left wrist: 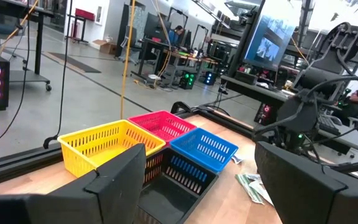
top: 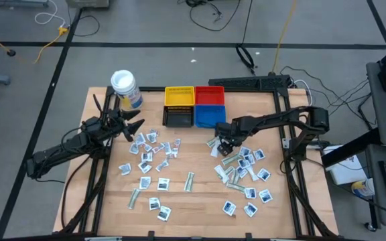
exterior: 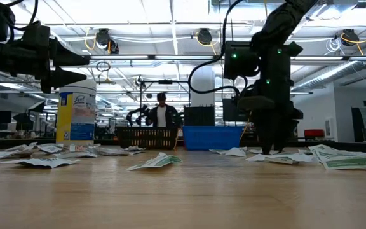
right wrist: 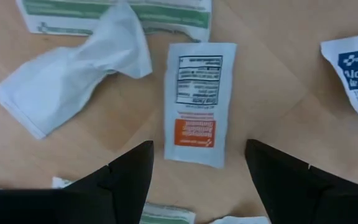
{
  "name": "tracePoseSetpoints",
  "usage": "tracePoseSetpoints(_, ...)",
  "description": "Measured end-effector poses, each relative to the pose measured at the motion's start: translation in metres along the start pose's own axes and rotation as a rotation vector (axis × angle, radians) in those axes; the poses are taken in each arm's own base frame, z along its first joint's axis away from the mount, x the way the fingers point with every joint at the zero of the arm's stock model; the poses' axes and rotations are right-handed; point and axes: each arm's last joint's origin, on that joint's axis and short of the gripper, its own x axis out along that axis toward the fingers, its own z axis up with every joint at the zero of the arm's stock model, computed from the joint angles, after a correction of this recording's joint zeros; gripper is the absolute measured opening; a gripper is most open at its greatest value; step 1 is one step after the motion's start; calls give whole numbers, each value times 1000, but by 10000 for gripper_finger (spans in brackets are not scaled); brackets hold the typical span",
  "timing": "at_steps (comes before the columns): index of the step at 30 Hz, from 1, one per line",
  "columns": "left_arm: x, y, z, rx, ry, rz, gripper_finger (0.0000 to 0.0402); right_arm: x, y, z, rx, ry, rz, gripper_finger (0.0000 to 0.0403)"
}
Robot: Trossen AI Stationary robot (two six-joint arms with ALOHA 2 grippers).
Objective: Pick & Place First Aid Supplies
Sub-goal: Put the orange ointment pack into the red basket
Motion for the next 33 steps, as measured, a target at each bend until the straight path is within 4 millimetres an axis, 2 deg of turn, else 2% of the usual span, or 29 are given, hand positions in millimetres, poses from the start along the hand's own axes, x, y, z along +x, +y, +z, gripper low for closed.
tracePoseSetpoints(5,0,0,0,0,1,0,306,4,2,-2,-7,10,-18,219)
tracePoseSetpoints(9,0,0,0,0,0,0,306,5,3,-3,-2,12,-21,163)
tracePoseSetpoints(17,0,0,0,0,0,-1,306,3,4,-3,-15,14,-5,25)
tracePoseSetpoints(20,0,0,0,0,0,0,306,-4,2,-5,-30,13,3,8)
tracePoseSetpoints(22,0,0,0,0,1,0,306,-14,1,-7,-49,31,0,5)
tracePoseSetpoints(30,0,0,0,0,0,0,306,-83,-5,-6,-216,53,-25,1)
tracePoseSetpoints(33,0,0,0,0,0,0,306,-101,-5,-3,-286,87,-43,1)
